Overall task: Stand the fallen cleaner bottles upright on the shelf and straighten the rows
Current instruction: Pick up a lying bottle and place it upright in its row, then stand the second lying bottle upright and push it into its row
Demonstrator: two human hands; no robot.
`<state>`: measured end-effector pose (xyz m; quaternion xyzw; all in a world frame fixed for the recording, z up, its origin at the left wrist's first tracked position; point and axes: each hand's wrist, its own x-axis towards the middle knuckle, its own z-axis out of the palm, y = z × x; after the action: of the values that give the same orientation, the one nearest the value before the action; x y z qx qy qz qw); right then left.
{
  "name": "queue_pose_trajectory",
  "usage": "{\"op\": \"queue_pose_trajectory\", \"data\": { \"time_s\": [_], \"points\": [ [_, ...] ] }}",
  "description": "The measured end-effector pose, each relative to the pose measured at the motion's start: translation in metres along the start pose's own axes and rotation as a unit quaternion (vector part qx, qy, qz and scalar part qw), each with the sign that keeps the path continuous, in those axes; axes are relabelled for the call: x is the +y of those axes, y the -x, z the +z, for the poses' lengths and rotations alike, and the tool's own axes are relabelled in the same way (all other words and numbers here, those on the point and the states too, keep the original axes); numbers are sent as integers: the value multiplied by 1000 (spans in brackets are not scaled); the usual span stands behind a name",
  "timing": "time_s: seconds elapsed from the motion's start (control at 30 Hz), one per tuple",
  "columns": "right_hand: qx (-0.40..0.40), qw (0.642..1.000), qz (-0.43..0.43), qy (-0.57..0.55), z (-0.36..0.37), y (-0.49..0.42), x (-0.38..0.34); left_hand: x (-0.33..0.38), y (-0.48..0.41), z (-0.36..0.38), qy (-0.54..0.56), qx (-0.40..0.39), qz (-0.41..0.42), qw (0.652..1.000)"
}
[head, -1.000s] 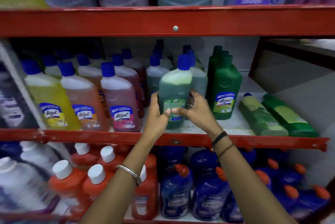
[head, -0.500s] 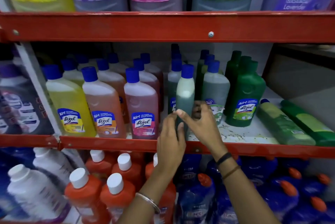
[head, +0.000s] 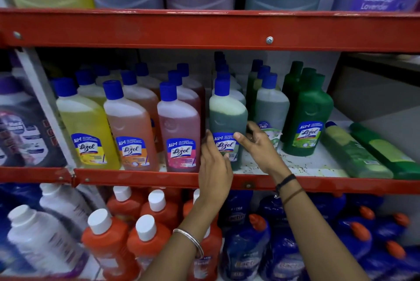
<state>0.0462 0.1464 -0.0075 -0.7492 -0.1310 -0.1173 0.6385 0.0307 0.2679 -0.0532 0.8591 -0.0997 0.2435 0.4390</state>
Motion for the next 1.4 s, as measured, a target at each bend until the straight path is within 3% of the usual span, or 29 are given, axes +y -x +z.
{"op": "queue_pose_trajectory", "data": {
  "time_s": [0.23, 0.33, 0.5, 0.6, 0.77, 0.83, 0.93, 1.07, 1.23, 1.4],
  "points": [
    [57, 995, -26, 77, 4, 10, 6, 3, 8, 6, -77, -16, -8, 997],
    [103, 987, -14, 121, -15, 22, -1, 31, 26, 3, -159, 35, 83, 983],
    [164, 974, -23, 154, -91, 54, -9, 99, 37, 24, -20, 27, 201, 979],
    [231, 939, 7, 255, -151, 67, -4, 124, 30, 61, 12, -34, 209, 977],
    [274, 850, 182, 412, -224, 82, 17, 142, 30, 140, -107, -142, 217, 960],
    [247, 835, 220, 440, -241, 84, 20, 156, 30, 170, -77, -201, 185, 959],
    [205, 824, 243, 469, -249, 77, 20, 176, 23, 197, 17, -279, 40, 959],
    [183, 828, 264, 460, -262, 64, 11, 194, 4, 213, 44, -274, -121, 953],
    [174, 840, 268, 438, -266, 57, 7, 197, -21, 212, 98, -352, -234, 901],
    [172, 861, 268, 396, -276, 58, 6, 199, -24, 211, 242, -338, -312, 854]
  ]
}}
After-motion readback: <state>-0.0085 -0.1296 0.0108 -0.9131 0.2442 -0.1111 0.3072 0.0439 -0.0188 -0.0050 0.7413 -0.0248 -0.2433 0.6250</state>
